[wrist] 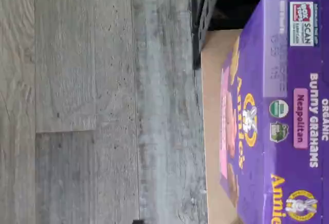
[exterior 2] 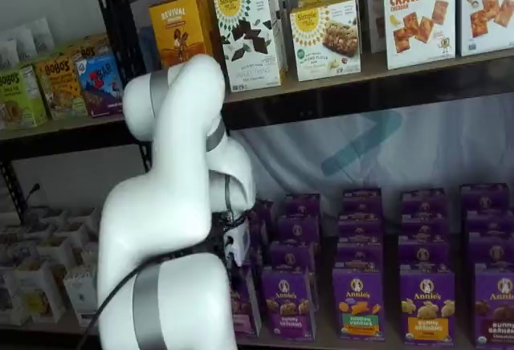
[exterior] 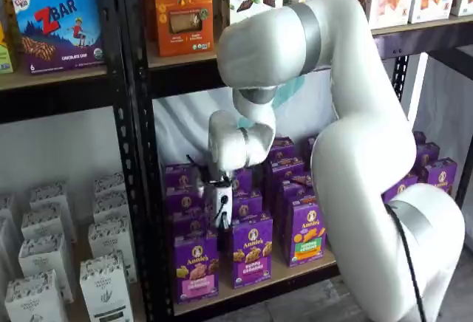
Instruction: Pick up the purple box with a pink patch in the middle, on the bottom shelf, the first box from the left
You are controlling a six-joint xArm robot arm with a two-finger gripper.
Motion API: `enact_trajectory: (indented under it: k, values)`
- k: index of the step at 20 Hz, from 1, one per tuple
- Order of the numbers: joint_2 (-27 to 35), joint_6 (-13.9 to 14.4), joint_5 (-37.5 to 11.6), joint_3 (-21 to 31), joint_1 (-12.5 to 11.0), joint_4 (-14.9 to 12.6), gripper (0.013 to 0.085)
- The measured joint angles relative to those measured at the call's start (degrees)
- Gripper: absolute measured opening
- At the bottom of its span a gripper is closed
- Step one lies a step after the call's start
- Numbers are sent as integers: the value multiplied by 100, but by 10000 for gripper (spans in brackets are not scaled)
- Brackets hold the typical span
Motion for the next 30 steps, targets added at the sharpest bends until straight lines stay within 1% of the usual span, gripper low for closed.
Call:
enact_trajectory:
  k: [1,2,3,5,10,14,16,18,24,30]
  values:
    - [0,-96,20,-10,0,104,850]
    - [-5,-288,73,-44,-3,319,850]
    - [-11,-349,99,-62,-7,391,850]
    - [-22,-412,125,-83,-10,462,850]
    - [-35,-461,95,-119,0,536,850]
    - [18,-447,96,-203,40,568,850]
    - [75,-381,84,-272,70,528,850]
    - [131,-374,57,-330,90,542,850]
    - [420,-301,33,-640,127,507,850]
    - [784,-71,150,-1061,154,284,850]
